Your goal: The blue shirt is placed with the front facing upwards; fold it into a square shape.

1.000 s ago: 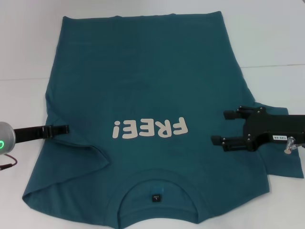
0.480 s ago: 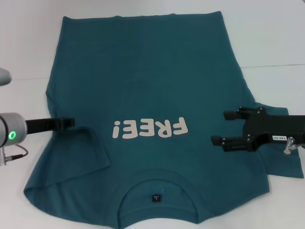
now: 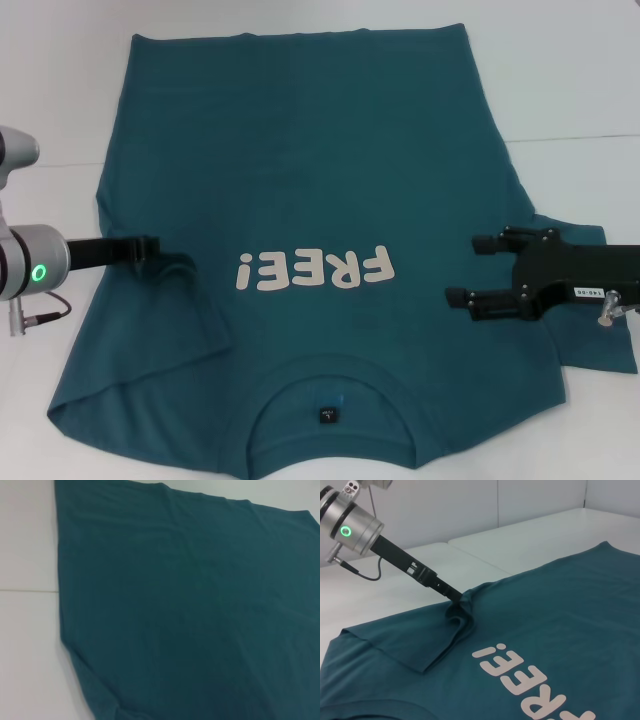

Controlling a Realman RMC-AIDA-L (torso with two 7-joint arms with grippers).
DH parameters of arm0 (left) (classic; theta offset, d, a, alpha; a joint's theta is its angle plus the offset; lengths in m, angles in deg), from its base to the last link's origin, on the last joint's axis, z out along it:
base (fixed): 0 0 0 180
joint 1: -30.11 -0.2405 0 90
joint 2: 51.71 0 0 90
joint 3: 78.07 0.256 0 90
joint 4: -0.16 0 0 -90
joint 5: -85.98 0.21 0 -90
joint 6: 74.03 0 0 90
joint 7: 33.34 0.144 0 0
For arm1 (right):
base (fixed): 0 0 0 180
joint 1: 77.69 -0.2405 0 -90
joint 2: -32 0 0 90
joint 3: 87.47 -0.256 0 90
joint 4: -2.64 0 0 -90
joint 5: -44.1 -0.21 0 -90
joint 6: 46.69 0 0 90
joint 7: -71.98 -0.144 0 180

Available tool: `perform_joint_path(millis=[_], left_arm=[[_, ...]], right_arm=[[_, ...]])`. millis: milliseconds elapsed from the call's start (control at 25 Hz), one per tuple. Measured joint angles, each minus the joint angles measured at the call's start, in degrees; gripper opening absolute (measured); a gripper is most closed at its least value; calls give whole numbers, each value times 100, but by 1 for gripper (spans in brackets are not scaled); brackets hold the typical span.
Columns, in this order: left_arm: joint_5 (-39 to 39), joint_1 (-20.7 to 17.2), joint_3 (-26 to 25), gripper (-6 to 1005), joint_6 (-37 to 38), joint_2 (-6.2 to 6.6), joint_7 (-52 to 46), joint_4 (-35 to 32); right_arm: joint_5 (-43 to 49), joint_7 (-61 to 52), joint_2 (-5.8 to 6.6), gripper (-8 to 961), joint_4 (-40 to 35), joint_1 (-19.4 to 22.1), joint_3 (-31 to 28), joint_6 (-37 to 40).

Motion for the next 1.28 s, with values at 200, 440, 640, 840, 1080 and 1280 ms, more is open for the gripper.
perform_joint_path(millis=[200,440,640,840,1080,1280], left_arm=[[-29,123,14,227,-194,-83,97,-42],[-517,325,7,211,-558,-104,493,-283],[-819,369,16,212,-582,-108,709,-237],[-896,282,47,258,-55,-122,828,89],[-1271,-122,3,364,1661,-121,1452,968],[-2663,-854,11,520,3143,-110,3320,1312]], right_arm=[[0,0,-8,923,0,4,0,1],[-1,0,-3,923,0,4,0,6],[0,0,0,923,0,-1,0,4],[-9,-139,2,923,-11,-28,-48,1],[-61,-1262,38,922,-371,-38,-288,51],[-78,-2875,289,922,-717,-40,-509,174]])
